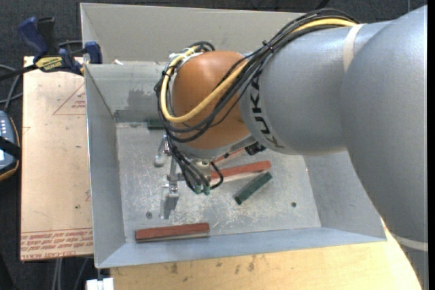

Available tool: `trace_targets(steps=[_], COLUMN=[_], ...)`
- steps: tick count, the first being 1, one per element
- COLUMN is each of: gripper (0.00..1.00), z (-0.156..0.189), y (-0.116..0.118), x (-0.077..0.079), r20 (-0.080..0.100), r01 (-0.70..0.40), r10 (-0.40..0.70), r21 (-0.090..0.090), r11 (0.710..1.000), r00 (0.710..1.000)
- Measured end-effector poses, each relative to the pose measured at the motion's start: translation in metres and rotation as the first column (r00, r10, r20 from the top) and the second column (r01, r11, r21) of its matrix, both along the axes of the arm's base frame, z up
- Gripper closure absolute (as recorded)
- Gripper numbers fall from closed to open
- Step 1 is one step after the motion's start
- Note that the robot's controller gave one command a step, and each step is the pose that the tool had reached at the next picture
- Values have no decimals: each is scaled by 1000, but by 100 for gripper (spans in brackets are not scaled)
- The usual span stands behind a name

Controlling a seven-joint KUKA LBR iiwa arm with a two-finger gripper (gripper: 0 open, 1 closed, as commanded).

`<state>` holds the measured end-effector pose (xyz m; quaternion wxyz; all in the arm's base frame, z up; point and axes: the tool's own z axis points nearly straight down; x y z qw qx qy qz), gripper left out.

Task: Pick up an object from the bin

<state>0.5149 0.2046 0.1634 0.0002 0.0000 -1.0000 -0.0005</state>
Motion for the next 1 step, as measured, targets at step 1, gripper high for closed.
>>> trace_targets(steps=[1], gripper=[0], z=[-75], y=[-26], x=[-27], r20=[4], r01=[-60], r10=[60], r21=[1], r11=[998], r00=[998])
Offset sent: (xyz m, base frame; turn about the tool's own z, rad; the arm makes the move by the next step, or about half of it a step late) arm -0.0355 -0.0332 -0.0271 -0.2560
